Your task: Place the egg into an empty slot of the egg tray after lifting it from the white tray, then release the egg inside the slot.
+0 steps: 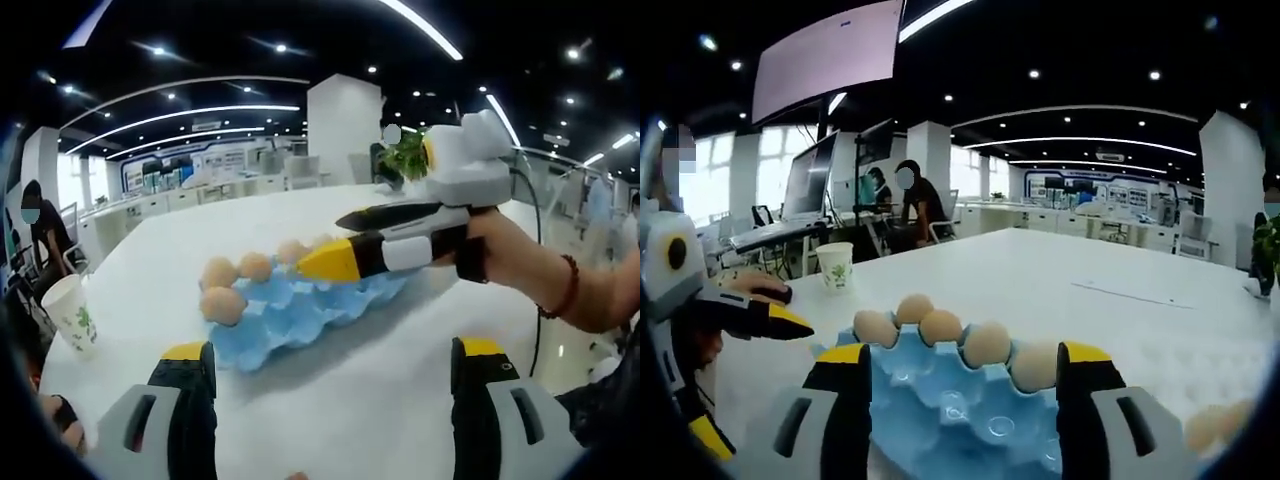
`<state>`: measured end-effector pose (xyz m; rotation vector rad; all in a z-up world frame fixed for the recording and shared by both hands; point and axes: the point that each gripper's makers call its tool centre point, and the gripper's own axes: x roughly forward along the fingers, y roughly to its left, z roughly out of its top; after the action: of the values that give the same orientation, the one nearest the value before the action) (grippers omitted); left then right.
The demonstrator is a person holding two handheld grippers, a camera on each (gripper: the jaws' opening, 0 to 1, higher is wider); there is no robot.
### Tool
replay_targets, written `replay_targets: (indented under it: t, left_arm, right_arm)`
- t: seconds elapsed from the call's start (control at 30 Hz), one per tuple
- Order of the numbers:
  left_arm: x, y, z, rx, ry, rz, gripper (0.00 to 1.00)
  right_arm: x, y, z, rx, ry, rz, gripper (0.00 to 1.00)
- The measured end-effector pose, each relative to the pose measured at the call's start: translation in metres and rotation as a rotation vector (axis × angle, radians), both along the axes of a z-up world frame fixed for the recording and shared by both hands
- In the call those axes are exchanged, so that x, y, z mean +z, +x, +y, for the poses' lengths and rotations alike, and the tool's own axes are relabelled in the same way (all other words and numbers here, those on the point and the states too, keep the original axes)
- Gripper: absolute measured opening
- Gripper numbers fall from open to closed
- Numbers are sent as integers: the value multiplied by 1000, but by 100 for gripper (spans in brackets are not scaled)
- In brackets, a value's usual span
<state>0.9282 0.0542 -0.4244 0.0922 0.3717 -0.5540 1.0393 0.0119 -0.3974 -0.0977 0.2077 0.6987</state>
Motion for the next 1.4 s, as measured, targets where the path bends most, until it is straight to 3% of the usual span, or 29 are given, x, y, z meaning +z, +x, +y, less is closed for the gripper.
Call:
replay_targets:
  t: [0.27,0.53,0.77,1.07,1.4]
  left_arm:
    - [0,18,23,5,-11,2,100]
    - [1,26,30,5,-22,3,100]
    - [0,17,19,5,-18,-2,100]
    - [-2,18,23,9,0,4,100]
    - [0,12,13,8,0,-3,100]
  right_arm:
    - [1,4,-20,-22,-2,2,78]
    - [-2,6,-41,-53,5,23,77]
    - [-4,8,-58,-80,-9,36,76]
    - [0,9,-75,-108,-1,32,75]
    - [3,6,-95,-142,-10,22,74]
